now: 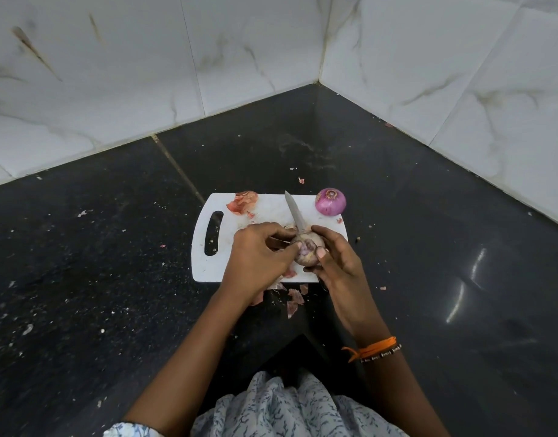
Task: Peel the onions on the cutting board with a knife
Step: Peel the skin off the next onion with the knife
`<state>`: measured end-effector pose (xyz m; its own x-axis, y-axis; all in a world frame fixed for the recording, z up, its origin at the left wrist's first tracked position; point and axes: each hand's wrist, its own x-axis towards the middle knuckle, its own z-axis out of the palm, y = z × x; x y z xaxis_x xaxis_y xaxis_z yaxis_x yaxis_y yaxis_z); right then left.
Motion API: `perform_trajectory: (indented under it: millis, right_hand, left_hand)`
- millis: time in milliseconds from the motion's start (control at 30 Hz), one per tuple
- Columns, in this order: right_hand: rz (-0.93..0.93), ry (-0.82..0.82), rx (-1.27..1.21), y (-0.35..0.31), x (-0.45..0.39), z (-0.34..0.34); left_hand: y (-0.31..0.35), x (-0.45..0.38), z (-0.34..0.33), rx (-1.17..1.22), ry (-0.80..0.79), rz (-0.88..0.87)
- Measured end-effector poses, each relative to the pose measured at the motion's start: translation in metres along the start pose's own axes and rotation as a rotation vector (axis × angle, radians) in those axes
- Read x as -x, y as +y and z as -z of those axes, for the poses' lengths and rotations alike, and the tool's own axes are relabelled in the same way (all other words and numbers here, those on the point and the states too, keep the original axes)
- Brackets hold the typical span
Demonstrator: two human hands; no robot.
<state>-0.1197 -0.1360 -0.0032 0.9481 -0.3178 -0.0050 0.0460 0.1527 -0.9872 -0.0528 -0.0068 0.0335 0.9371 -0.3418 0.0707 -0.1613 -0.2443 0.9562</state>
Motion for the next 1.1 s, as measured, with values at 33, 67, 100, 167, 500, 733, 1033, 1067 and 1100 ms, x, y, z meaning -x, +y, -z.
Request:
perform_trajectory:
  millis: [33, 67, 100, 167, 500, 733, 1033, 1067, 1100]
  right_hand:
    - [0.004, -0.003, 0.007, 0.0, 0.0, 0.0]
    - [0.01, -0.007, 0.017, 0.0, 0.0, 0.001]
    - [0.015, -0.009, 0.033, 0.0, 0.0, 0.001]
    - [0.022, -0.01, 0.069, 0.0, 0.0, 0.003]
    - [0.02, -0.023, 0.099, 0.0, 0.0, 0.006]
    - [0.03, -0.014, 0.12, -0.002, 0.0, 0.003]
    - [0.02, -0.003, 0.061, 0.003, 0.002, -0.005]
    - [0.018, -0.001, 0.056, 0.003, 0.002, -0.005]
    - [0.016, 0.002, 0.05, 0.004, 0.002, -0.005]
  left_hand:
    - [0.0, 0.0, 0.0, -0.006, 0.003, 0.001]
    - [0.001, 0.0, 0.001, -0.012, 0.004, 0.001]
    - [0.001, 0.0, 0.001, -0.019, 0.001, 0.003]
    - [0.002, 0.001, 0.002, -0.03, -0.015, 0.013]
    - [0.005, 0.001, 0.003, -0.037, -0.042, 0.035]
    - [0.006, 0.001, 0.002, -0.046, -0.039, 0.038]
    - [-0.003, 0.001, -0.003, -0.238, 0.064, -0.08]
    - [-0.003, 0.001, -0.003, -0.247, 0.068, -0.087]
    - [-0.003, 0.0, -0.002, -0.24, 0.065, -0.083]
